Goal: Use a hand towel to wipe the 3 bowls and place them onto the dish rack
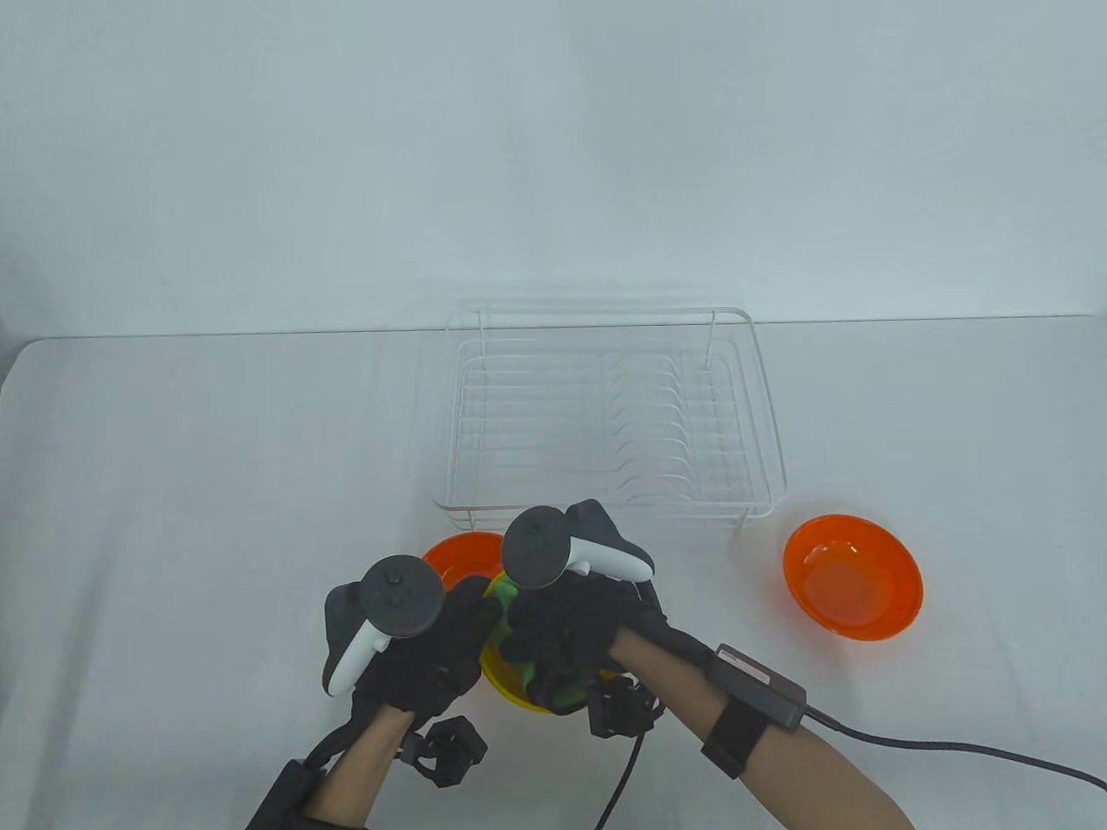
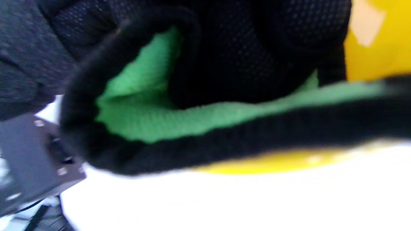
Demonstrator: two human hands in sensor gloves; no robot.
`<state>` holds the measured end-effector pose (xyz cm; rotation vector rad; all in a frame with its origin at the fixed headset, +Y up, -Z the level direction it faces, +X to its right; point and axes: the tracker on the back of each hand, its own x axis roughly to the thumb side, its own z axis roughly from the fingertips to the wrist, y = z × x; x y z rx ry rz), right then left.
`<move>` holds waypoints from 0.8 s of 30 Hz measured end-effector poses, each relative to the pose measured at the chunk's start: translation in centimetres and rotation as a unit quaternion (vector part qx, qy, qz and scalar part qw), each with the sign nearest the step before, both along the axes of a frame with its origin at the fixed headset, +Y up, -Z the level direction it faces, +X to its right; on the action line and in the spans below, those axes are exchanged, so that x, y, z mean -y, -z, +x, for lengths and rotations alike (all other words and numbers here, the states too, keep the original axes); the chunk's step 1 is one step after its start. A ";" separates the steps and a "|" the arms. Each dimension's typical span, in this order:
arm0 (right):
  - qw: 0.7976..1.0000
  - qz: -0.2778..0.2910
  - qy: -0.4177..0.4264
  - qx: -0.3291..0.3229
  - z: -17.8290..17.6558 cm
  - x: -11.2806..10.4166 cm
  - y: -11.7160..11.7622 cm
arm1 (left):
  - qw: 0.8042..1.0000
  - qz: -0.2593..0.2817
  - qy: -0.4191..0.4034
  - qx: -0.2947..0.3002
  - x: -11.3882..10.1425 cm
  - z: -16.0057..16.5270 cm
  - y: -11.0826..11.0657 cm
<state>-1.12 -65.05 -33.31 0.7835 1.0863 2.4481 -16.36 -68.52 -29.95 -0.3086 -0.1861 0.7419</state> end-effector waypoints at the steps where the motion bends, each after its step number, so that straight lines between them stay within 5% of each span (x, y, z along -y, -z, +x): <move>1: 0.999 -0.029 -0.013 -0.023 0.0 0.1 0.0 | 1.000 0.005 0.000 -0.001 0.0 0.0 0.0; 3: 0.994 -0.053 -0.060 -0.069 -0.4 0.1 -0.4 | 1.000 0.009 0.007 0.001 0.0 0.1 0.0; 7: 0.980 -0.006 -0.164 -0.112 -1.1 -0.3 -1.6 | 1.000 0.006 0.001 0.015 0.2 0.5 -0.1; 15: 0.922 0.187 -0.332 -0.066 -1.2 -0.3 -2.2 | 1.000 0.013 0.017 0.016 0.1 0.6 -0.2; 19: 0.928 0.233 -0.291 -0.025 -1.0 -0.1 -1.7 | 0.999 0.024 0.031 0.012 0.1 0.8 -0.4; 24: 0.971 0.201 -0.113 0.065 0.4 -0.1 -0.9 | 0.999 0.020 0.025 0.005 0.2 0.5 -0.3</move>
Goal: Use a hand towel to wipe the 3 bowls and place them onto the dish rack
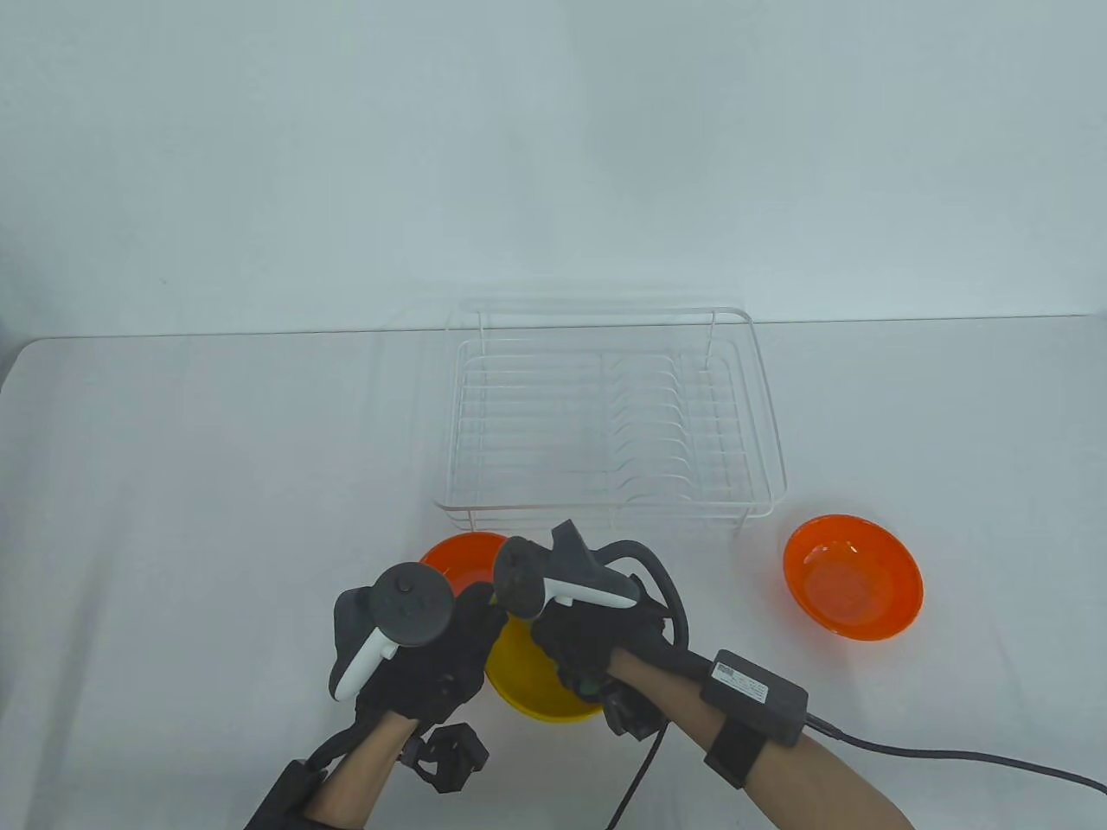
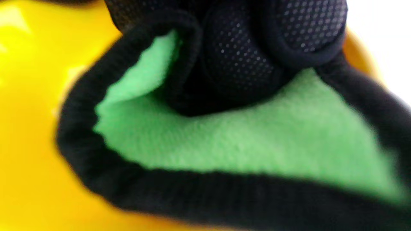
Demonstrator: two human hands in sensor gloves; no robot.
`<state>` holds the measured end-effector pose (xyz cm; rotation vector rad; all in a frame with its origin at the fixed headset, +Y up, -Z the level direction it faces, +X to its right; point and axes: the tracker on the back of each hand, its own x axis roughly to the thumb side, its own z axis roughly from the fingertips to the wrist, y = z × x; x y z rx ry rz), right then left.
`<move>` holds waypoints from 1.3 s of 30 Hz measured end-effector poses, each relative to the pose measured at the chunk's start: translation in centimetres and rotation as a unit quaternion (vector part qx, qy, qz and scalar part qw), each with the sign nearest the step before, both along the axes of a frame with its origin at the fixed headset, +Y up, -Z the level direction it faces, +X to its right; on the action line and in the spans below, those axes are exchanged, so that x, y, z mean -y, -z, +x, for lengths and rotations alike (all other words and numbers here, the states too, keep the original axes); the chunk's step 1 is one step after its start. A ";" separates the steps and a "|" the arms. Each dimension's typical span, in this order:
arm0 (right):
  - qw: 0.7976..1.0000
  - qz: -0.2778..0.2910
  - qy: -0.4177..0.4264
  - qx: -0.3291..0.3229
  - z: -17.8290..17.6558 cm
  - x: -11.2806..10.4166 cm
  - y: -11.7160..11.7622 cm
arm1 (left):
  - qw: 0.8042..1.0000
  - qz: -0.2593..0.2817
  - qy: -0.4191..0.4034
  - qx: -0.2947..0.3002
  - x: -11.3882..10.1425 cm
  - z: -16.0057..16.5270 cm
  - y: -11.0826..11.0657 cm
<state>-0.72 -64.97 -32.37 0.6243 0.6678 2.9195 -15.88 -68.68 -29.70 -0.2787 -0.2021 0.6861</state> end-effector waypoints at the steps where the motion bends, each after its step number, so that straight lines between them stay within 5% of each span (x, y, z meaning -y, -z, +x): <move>1: 1.000 -0.005 0.022 0.008 0.3 0.1 0.2 | 1.000 -0.001 0.001 -0.001 0.0 0.0 0.0; 6: 0.999 -0.014 0.045 0.011 1.0 0.3 0.6 | 1.000 0.004 0.018 -0.013 0.2 0.1 0.0; 11: 0.993 0.017 0.112 0.028 2.9 -2.0 0.4 | 0.999 0.016 0.020 -0.031 0.1 -0.4 0.1; 21: 0.963 0.090 0.232 0.103 13.2 -7.4 -1.0 | 0.999 0.008 0.017 -0.038 0.2 -0.8 0.3; 30: 0.944 0.090 0.272 0.164 21.2 -2.8 -3.8 | 0.999 0.009 0.015 -0.051 0.1 -1.3 0.4; 39: 0.941 0.091 0.273 0.176 22.9 -0.4 -3.8 | 0.998 0.004 0.014 -0.067 -0.3 -1.5 0.8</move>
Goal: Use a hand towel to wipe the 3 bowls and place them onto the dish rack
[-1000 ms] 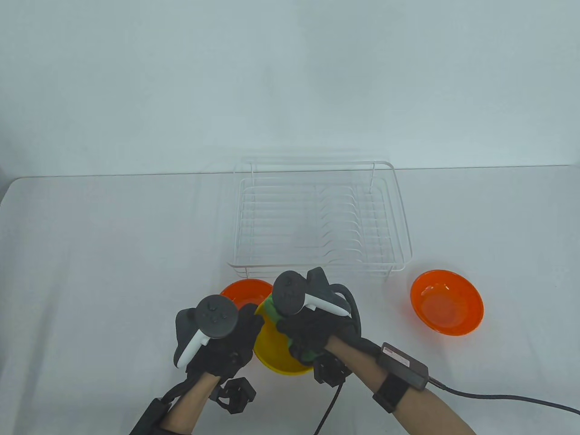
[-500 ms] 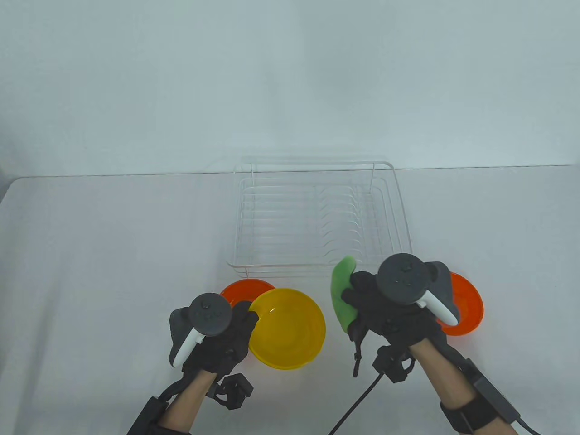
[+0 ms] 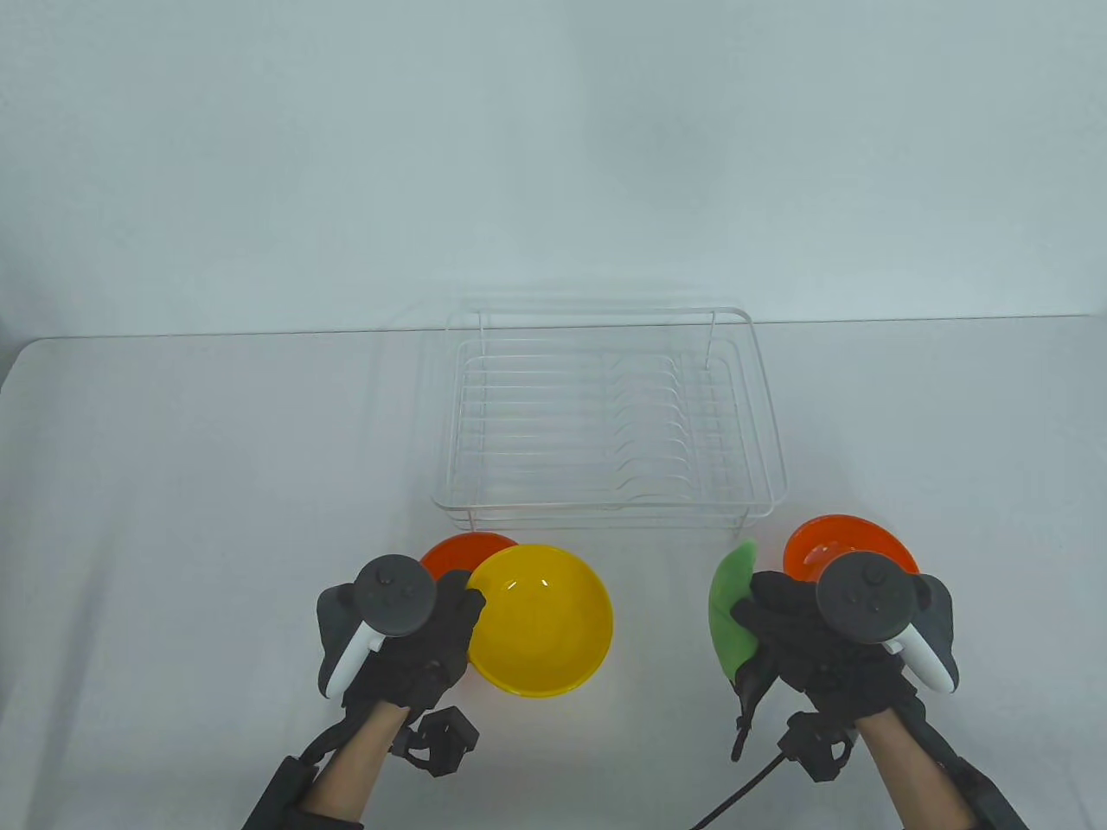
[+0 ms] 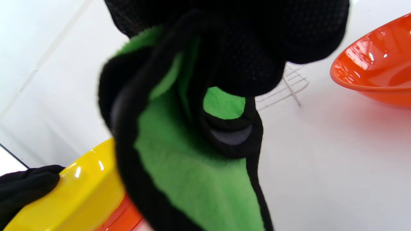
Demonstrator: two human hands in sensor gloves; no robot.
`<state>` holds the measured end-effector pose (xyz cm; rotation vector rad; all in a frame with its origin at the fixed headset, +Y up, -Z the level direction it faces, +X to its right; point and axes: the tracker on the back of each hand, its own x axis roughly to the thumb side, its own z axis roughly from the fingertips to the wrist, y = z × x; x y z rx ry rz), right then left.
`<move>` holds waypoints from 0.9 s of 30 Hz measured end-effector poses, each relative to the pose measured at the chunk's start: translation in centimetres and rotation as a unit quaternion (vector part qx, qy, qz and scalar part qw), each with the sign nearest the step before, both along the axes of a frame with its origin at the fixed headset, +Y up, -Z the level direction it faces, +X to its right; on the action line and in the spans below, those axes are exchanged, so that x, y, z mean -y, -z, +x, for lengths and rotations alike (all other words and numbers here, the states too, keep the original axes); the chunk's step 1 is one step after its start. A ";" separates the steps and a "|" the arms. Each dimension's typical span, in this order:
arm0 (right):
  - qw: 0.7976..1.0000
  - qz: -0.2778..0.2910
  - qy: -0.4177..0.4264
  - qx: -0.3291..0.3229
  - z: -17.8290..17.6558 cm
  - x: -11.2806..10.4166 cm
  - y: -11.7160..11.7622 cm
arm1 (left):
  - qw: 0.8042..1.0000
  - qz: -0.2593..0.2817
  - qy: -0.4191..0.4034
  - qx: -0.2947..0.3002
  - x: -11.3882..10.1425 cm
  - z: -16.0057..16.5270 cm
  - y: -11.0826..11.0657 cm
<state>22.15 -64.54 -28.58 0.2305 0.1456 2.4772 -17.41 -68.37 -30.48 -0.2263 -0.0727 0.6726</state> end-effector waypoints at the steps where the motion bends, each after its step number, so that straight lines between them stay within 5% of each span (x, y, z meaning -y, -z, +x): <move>1: 1.000 0.001 -0.002 0.000 0.0 0.1 0.0 | 1.000 -0.001 -0.004 -0.003 -0.2 0.0 0.2; 14: 0.999 0.008 -0.037 -0.016 -1.0 0.9 -0.5 | 0.997 0.024 0.002 -0.071 -5.6 1.5 8.4; 27: 0.999 0.004 -0.042 -0.013 -1.2 0.8 -0.6 | 0.990 -0.045 -0.017 -0.132 -3.8 3.2 16.2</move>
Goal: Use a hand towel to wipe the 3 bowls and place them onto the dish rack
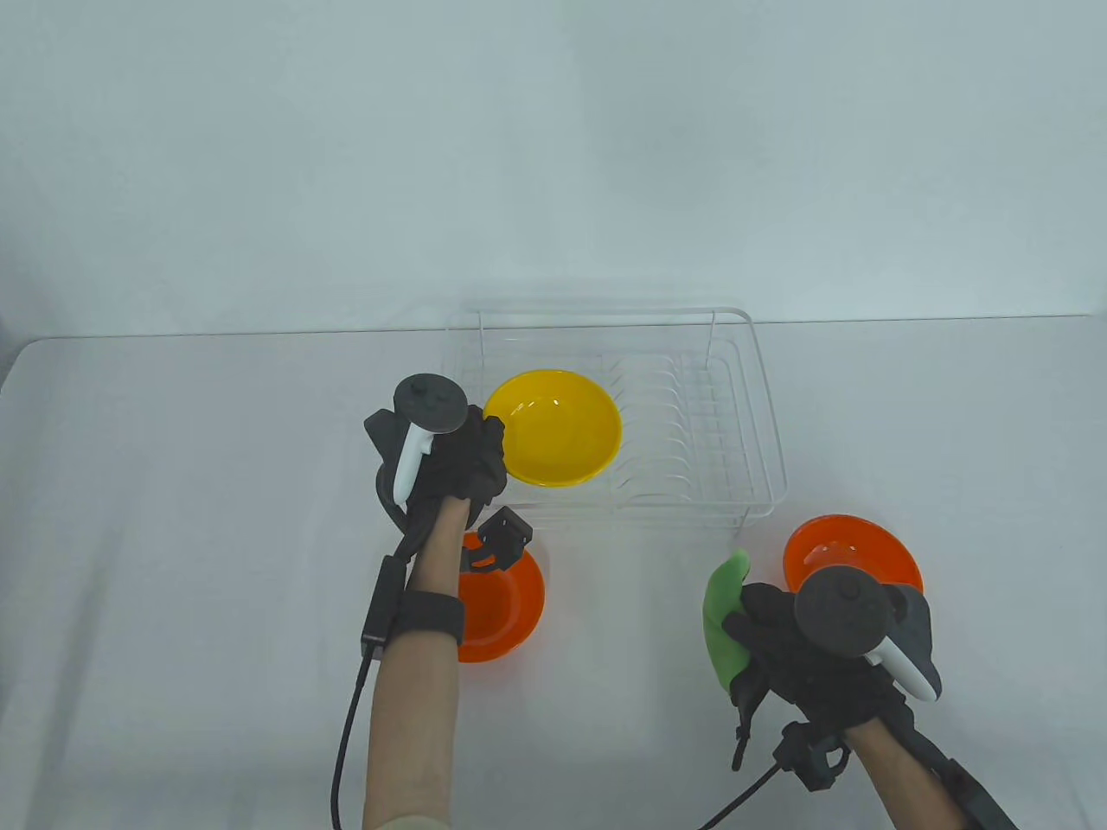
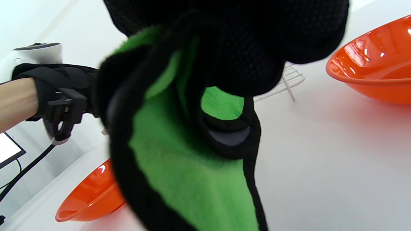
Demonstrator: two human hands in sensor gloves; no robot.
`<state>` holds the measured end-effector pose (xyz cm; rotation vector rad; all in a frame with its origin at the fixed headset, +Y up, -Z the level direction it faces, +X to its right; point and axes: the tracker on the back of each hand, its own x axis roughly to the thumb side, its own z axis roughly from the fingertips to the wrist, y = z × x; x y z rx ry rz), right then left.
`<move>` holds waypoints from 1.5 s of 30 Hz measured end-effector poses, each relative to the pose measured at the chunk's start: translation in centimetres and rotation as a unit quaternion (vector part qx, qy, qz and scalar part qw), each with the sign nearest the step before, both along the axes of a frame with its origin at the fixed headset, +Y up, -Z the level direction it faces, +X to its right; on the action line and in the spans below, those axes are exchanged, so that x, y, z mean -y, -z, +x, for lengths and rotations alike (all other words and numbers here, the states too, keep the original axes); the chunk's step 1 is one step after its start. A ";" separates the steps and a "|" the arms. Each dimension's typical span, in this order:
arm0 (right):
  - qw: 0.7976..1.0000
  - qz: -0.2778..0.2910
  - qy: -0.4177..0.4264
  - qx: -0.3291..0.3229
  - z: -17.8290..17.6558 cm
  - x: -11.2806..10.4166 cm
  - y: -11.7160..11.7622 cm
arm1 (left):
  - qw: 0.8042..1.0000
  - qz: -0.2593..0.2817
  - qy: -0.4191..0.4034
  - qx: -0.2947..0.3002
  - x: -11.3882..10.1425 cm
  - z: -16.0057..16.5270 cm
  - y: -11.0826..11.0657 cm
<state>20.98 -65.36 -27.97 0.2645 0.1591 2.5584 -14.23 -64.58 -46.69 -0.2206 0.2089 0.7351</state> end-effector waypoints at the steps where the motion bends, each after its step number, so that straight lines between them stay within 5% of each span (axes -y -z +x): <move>1: 1.000 0.000 -0.001 -0.001 -0.1 0.1 0.0 | 1.000 -0.009 0.004 0.001 0.4 0.2 0.6; 15: 1.000 -0.014 -0.006 -0.011 -0.3 0.1 0.0 | 0.996 -0.061 0.066 0.007 4.0 2.1 4.2; 30: 1.000 -0.018 -0.011 -0.016 -0.5 0.2 0.0 | 0.993 -0.090 0.073 0.014 5.4 2.0 4.8; 45: 1.000 -0.020 -0.015 -0.016 -0.6 0.2 0.0 | 0.972 -0.132 0.194 0.017 5.2 2.0 4.8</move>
